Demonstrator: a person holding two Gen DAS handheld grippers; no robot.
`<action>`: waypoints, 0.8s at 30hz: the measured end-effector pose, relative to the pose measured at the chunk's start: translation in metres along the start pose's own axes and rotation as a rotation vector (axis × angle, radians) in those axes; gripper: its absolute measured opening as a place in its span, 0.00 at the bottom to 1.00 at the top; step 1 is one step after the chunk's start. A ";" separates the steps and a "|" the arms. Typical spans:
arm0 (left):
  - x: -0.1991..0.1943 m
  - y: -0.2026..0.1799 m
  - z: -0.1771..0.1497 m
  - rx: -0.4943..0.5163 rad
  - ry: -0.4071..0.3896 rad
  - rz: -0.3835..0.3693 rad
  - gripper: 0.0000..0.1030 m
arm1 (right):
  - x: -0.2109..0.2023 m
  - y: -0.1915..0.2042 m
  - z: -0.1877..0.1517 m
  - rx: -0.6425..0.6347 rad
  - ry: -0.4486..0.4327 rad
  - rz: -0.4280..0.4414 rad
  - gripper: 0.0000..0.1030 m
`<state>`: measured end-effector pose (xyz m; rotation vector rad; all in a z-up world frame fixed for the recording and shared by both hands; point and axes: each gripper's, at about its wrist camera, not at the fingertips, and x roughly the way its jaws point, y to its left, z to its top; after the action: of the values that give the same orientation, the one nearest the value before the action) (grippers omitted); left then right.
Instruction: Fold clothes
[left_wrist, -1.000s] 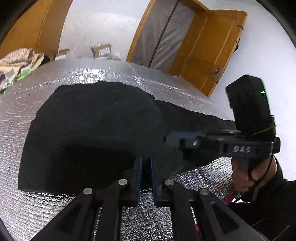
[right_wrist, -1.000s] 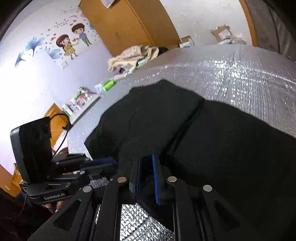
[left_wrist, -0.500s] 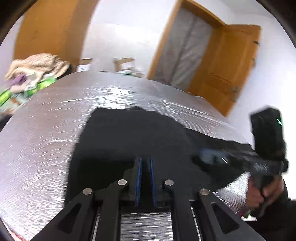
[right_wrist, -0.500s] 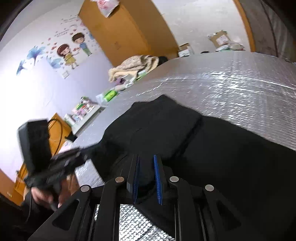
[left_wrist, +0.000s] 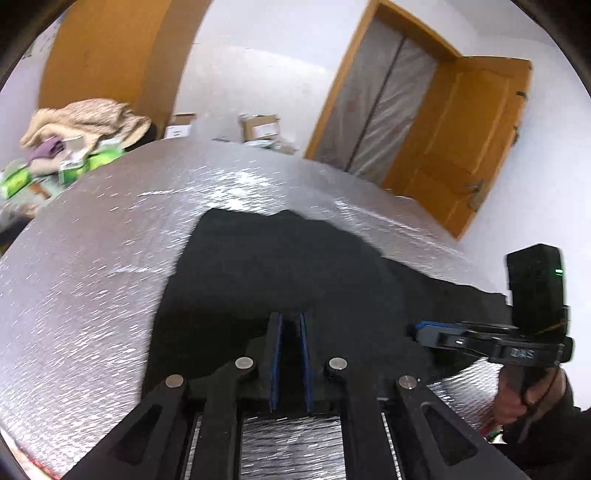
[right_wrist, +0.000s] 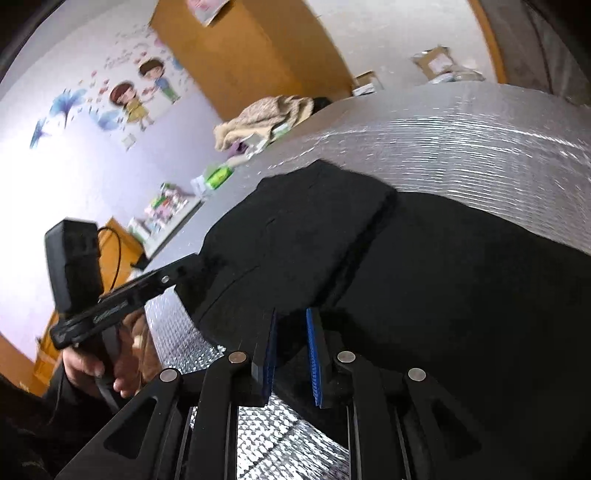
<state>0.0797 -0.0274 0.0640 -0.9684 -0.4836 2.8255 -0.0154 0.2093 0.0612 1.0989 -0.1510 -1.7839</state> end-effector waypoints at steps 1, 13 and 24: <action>0.004 -0.006 0.001 0.013 0.005 -0.017 0.08 | -0.003 -0.004 0.000 0.020 -0.010 -0.006 0.16; 0.060 -0.066 -0.004 0.165 0.126 -0.100 0.08 | -0.074 -0.093 -0.013 0.381 -0.224 -0.087 0.17; 0.068 -0.093 0.005 0.221 0.115 -0.113 0.08 | -0.162 -0.162 -0.042 0.588 -0.411 -0.232 0.15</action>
<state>0.0239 0.0737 0.0593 -1.0167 -0.2006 2.6360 -0.0793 0.4331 0.0470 1.1635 -0.8717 -2.2337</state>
